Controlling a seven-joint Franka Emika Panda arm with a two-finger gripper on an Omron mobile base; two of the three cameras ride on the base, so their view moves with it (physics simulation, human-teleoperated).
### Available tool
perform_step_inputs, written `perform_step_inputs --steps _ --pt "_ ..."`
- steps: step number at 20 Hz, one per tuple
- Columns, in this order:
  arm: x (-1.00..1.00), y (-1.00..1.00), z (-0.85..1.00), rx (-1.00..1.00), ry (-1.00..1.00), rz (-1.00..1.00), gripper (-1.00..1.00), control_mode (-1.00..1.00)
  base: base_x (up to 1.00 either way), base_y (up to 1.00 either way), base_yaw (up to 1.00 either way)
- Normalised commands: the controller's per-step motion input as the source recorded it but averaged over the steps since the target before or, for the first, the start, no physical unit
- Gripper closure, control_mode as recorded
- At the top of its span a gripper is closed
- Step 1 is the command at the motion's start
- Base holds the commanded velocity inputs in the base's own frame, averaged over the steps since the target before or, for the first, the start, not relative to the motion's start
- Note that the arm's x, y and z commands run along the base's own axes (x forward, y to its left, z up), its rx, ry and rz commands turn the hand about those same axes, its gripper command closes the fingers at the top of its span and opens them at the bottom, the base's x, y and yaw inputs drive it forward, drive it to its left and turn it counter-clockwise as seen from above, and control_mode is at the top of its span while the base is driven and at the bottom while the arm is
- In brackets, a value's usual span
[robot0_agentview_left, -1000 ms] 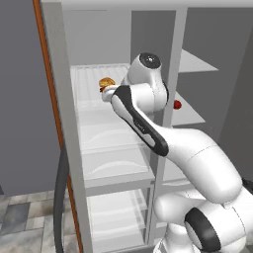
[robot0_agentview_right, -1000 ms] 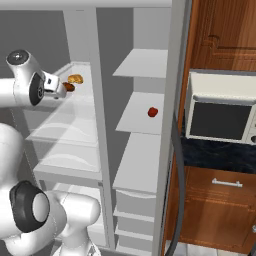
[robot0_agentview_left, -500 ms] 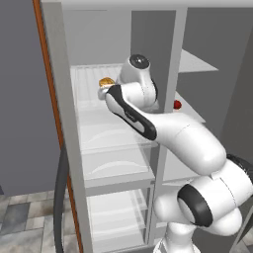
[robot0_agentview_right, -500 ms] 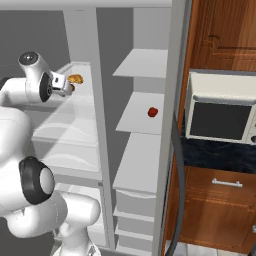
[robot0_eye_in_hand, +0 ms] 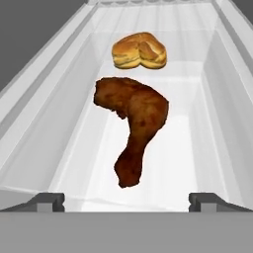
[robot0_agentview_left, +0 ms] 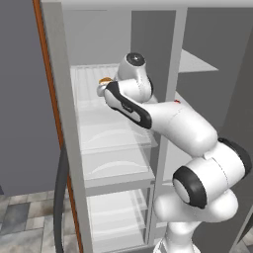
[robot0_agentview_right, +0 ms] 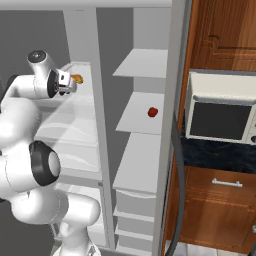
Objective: There's a chicken drumstick in the fridge that needs to be moved to the freezer for freezing. Pick up the chicken drumstick from the fridge, place it on any shelf in the freezer, and close the fridge and freezer doors when done.
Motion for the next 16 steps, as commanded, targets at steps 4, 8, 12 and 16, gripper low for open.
perform_step_inputs --steps 4,8,12,16 --pt "0.39 0.01 -0.23 0.0 0.0 0.0 -1.0 -1.0 0.0 0.0 0.0" --pt "0.32 0.02 -0.21 0.0 0.0 -0.01 -1.0 -1.0 0.0 0.0 0.0" --pt "0.34 0.19 -0.29 -0.02 0.01 -0.04 -1.0 -1.0 0.0 0.0 0.0" --pt "0.19 0.11 -0.18 0.0 0.03 -0.03 -1.0 -1.0 0.0 0.0 0.0"
